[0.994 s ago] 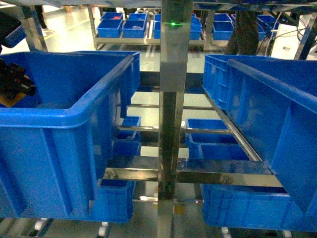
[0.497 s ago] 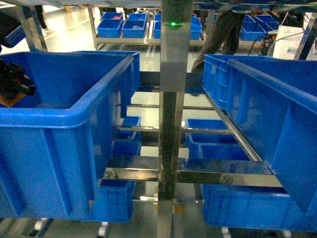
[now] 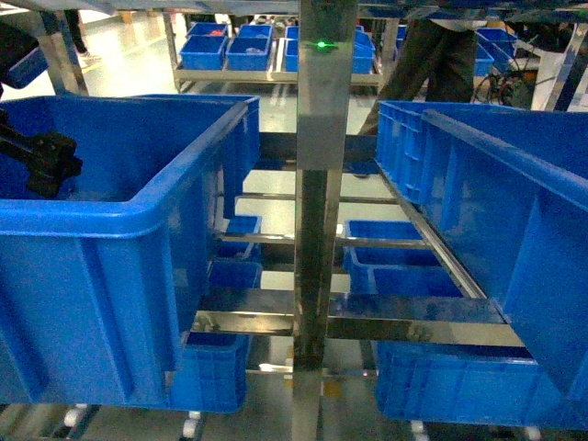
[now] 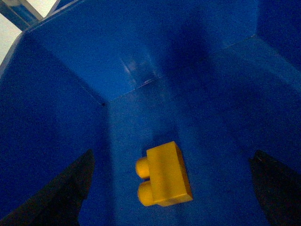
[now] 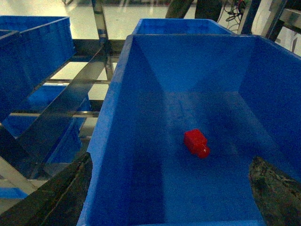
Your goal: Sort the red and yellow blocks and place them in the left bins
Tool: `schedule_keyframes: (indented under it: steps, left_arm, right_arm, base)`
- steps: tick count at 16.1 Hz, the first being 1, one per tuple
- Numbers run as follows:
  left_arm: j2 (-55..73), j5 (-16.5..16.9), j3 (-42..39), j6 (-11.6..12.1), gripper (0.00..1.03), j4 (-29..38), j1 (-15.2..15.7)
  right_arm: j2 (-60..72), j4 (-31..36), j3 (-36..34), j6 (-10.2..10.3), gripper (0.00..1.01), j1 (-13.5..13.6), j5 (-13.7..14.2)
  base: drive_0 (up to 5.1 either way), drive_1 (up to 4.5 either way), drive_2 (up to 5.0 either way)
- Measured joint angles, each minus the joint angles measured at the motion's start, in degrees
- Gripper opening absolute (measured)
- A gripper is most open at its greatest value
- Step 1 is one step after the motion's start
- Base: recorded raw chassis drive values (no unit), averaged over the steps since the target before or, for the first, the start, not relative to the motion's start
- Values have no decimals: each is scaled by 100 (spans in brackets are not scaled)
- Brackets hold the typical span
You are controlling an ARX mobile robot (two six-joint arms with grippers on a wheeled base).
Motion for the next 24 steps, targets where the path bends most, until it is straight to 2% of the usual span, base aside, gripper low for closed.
schedule_keyframes:
  steps: [4, 9, 14, 15, 16, 17, 18, 19, 20, 22, 24]
  left_arm:
    - [-81, 116, -70, -15, 98, -157, -24]
    - [-1244, 664, -452, -205, 98, -525, -151]
    - [-2455, 1261, -1263, -400, 98, -1139, 234]
    - [-2800, 1287, -1510, -404, 98, -796, 323]
    - [-3150, 1390, -1676, -463, 98, -850, 396]
    - [-3528, 1523, -1856, -564, 98, -949, 411]
    - [-3851, 1620, -1980, -765, 98, -1106, 437]
    - [-4098, 1707, -2039, -975, 98, -1351, 472]
    - [-4339, 1722, -2122, -1294, 98, -1493, 551]
    - [-4507, 1687, -2184, -1598, 98, -1534, 656]
    - [-4612, 1606, -2251, -1775, 98, -1497, 702]
  right_arm:
    - [0, 0, 0, 0, 98, 0, 0]
    - [0, 0, 0, 0, 98, 0, 0]
    - [0, 0, 0, 0, 98, 0, -2]
    - [0, 0, 0, -2, 98, 0, -4]
    - [0, 0, 2, 0, 98, 0, -2]
    - [2, -2, 2, 0, 98, 0, -2]
    - [0, 2, 2, 0, 98, 2, -9]
    - [0, -2, 2, 0, 98, 0, -7]
    - [2, -2, 4, 0, 98, 0, -7]
    - [2, -2, 4, 0, 98, 0, -9]
    - [2, 0, 2, 0, 98, 0, -7]
  base:
    - [0, 0, 0]
    - [0, 0, 0]
    - [0, 0, 0]
    - [0, 0, 0]
    - [0, 0, 0]
    - [0, 0, 0]
    - [0, 0, 0]
    - [0, 0, 0]
    - [0, 0, 0]
    - [0, 0, 0]
    - [0, 0, 0]
